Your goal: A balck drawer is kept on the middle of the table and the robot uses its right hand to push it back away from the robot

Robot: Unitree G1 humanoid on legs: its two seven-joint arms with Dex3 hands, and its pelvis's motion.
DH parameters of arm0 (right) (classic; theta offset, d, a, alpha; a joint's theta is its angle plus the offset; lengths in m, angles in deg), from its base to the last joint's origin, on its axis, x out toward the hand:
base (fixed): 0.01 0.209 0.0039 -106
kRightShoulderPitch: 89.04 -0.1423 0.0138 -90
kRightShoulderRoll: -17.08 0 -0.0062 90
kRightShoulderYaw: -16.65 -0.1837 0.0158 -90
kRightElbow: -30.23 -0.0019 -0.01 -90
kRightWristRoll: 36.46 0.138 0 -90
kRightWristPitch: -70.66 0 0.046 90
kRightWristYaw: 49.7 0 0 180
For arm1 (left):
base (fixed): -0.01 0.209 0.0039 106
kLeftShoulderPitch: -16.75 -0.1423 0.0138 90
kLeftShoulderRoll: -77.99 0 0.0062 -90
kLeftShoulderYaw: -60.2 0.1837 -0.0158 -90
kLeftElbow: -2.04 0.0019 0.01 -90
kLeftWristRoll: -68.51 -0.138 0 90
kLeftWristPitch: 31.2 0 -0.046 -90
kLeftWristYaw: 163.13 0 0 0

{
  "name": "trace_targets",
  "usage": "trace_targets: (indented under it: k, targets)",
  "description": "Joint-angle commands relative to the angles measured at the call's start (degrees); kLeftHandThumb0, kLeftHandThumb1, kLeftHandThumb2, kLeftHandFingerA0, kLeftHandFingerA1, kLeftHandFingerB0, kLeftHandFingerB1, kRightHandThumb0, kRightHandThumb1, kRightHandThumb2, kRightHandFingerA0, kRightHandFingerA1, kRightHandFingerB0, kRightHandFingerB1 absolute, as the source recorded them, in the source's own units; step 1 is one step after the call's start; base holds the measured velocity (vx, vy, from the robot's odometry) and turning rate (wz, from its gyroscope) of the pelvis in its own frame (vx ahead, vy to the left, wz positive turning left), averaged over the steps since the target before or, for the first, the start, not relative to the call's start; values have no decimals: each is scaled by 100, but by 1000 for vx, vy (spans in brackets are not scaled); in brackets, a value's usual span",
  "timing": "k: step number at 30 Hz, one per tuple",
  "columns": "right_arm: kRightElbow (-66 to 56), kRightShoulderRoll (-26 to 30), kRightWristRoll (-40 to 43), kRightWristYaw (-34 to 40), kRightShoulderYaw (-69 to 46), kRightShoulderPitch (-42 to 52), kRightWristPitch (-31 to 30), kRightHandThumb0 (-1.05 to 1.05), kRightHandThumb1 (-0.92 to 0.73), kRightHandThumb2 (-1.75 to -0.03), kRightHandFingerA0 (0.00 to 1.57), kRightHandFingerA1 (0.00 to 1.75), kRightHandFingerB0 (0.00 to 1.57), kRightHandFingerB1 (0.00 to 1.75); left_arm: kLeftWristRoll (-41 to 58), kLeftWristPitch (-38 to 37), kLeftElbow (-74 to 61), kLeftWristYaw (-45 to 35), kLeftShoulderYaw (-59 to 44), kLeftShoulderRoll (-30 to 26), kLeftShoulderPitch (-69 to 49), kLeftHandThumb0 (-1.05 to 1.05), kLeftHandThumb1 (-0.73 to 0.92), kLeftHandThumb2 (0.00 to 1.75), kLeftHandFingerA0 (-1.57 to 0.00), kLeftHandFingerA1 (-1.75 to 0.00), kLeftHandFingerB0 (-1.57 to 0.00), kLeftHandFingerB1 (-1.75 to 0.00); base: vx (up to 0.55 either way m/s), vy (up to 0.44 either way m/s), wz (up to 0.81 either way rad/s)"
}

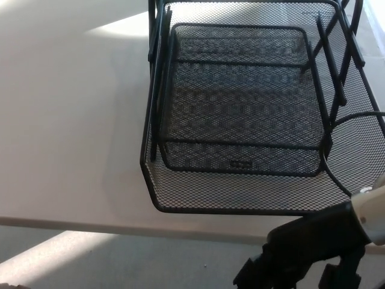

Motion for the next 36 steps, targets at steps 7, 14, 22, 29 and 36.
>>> trace_targets:
  k: [7,14,22,29,36]
  targets:
    - [413,-309,-266,-200,351,-511,-380,-53,-80,-64,52,42,38,34,-94,-59,31,20,-9,-98,-24,-57,72,63,-47,-38,-32,-33,0,0,0]
    - [918,-547,-371,-180,512,-610,-346,-54,-79,-64,51,41,37,35,-100,-90,54,21,-9,-97,-30,-55,75,63,-48,-38,-33,-33,0,0,0]
    - [1855,-816,-700,-142,590,-985,-121,-55,-76,-64,46,41,34,34,-70,-26,51,33,-53,-85,-57,-56,74,62,-50,-38,-34,-33,0,0,0]
    - [2402,-931,-668,-227,292,-1437,-100,-55,-78,-63,52,43,36,35,-102,-65,61,35,-28,-80,-53,-55,75,63,-48,-38,-33,-32,0,0,0]
    - [2674,-1023,-743,-317,253,-1637,47,-55,-78,-63,50,42,37,35,-95,-82,52,33,-33,-87,-81,-56,72,62,-46,-38,-31,-32,0,0,0]
